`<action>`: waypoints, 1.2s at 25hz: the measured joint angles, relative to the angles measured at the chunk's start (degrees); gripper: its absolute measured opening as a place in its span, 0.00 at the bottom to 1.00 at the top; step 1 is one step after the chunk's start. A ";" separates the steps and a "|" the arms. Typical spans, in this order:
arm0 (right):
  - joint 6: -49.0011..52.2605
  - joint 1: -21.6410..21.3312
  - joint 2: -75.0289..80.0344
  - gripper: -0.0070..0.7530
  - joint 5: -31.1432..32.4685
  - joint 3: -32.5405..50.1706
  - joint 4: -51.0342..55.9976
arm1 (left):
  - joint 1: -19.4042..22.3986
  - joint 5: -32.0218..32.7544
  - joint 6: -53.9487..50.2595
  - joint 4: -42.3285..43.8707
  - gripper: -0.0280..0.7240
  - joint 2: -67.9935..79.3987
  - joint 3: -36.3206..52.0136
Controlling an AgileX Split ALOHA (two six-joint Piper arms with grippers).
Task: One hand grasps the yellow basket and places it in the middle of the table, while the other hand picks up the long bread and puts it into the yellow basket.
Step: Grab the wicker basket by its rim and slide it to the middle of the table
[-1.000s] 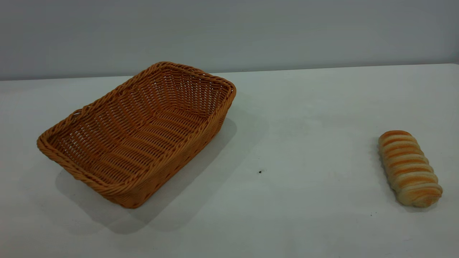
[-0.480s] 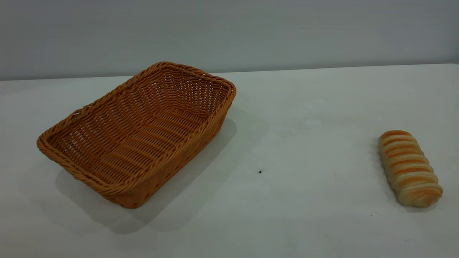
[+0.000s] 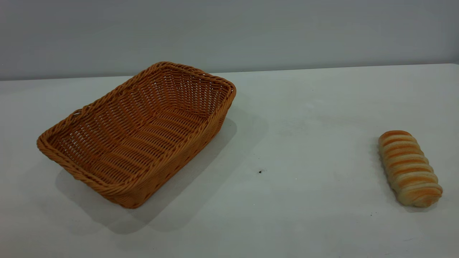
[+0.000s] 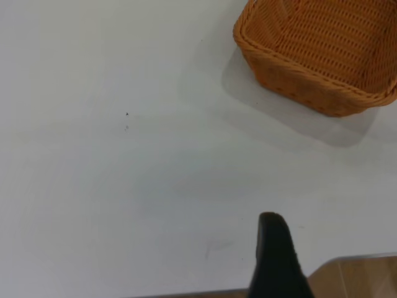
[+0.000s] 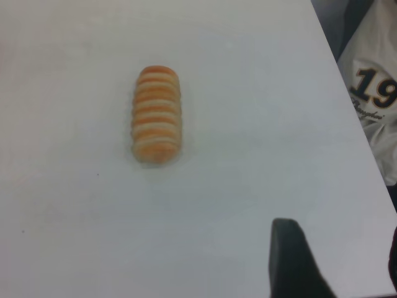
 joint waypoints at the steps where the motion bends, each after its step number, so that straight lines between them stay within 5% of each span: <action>1: 0.00 0.00 0.00 0.55 0.00 0.00 0.00 | 0.00 0.00 0.00 0.00 0.75 0.00 0.00; 13: 0.00 0.00 0.00 0.55 0.00 0.00 0.00 | -0.73 0.00 0.06 0.00 0.75 0.00 0.00; 24: 0.00 0.06 0.00 0.55 0.00 0.00 0.00 | -8.64 0.00 0.01 0.00 0.75 0.00 0.00; 30: 0.00 3.89 0.00 0.55 0.00 0.00 0.00 | -10.05 0.00 -2.20 0.05 0.75 0.00 0.00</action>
